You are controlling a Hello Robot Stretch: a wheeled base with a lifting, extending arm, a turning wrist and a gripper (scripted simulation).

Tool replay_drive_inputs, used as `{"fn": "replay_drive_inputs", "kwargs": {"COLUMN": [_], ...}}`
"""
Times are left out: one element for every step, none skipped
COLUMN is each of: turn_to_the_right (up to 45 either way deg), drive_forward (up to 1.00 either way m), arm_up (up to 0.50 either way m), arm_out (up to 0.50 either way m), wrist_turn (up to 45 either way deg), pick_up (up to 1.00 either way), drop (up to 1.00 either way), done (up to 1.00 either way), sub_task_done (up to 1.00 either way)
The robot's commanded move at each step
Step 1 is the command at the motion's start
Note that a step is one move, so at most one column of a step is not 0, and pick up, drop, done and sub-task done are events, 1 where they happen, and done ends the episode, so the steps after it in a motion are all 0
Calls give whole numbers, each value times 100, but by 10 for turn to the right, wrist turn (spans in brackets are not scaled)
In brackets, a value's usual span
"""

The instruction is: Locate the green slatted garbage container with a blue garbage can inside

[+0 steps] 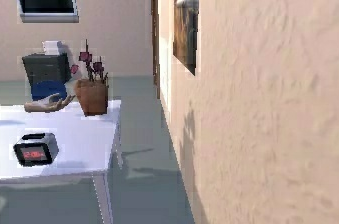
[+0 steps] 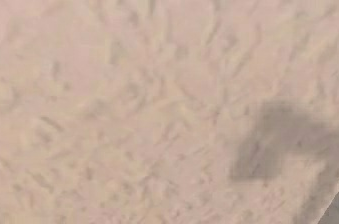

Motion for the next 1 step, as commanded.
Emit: {"fn": "replay_drive_inputs", "kwargs": {"turn_to_the_right": [0], "drive_forward": [80], "arm_up": [0], "arm_out": [0], "wrist_turn": [0], "pick_up": [0], "drop": [0], "done": [0], "sub_task_done": [0]}}
